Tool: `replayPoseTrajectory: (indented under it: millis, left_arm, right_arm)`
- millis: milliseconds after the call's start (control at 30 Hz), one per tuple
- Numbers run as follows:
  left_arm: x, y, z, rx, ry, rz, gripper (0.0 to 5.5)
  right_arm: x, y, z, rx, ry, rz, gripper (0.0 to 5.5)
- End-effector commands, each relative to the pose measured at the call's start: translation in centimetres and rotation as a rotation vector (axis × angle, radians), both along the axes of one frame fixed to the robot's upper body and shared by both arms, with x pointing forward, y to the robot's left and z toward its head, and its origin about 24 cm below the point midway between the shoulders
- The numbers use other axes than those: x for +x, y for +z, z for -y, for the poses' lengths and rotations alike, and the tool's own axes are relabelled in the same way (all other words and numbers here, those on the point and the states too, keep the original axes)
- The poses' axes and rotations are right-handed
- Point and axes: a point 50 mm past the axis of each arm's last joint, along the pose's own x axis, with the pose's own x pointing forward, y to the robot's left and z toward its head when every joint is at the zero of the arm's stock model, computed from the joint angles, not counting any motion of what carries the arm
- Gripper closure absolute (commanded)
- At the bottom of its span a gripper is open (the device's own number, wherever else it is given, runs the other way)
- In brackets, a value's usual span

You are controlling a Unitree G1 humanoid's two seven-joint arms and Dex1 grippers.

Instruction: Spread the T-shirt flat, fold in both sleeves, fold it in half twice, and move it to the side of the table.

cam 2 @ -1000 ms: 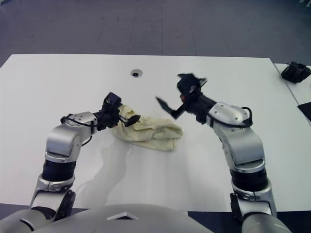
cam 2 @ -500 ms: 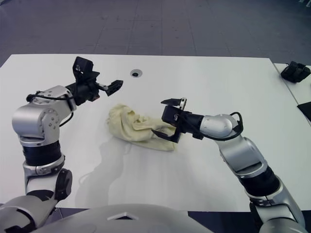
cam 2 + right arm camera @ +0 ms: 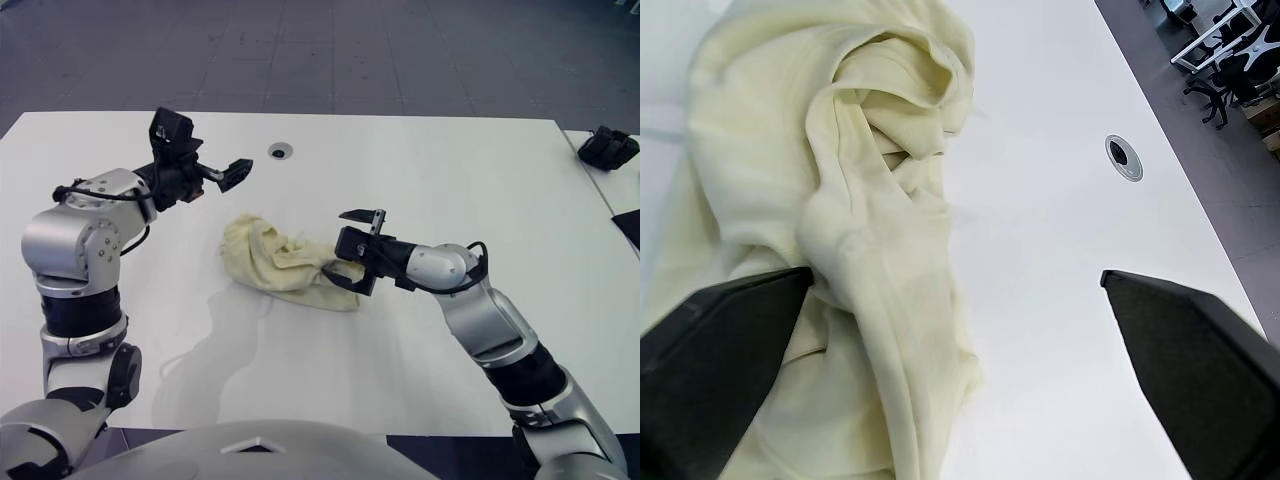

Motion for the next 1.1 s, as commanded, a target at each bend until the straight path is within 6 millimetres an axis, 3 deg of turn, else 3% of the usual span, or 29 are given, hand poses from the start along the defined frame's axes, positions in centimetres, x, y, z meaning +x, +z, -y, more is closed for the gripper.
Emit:
replayPoseTrajectory:
  millis: [33, 167, 800, 1100]
  left_arm:
    - [-0.1, -0.5, 0.1, 0.002, -0.006, -0.013, 0.10]
    - [-0.2, -0.6, 0.1, -0.003, -0.001, -0.014, 0.10]
    - [-0.2, -0.9, 0.3, -0.001, -0.010, -0.020, 0.10]
    - [-0.2, -0.8, 0.4, 0.003, -0.016, -0.018, 0.10]
  right_arm:
    - [0.0, 0.6, 0.0, 0.007, -0.009, 0.026, 0.13]
    - [0.3, 0.5, -0.2, 0.002, -0.008, 0.035, 0.13]
    - [-1.2, -0.4, -1.6, -0.012, 0.092, -0.011, 3.15]
    - [-1.1, -1.1, -1.1, -0.043, 0.081, -0.032, 4.62]
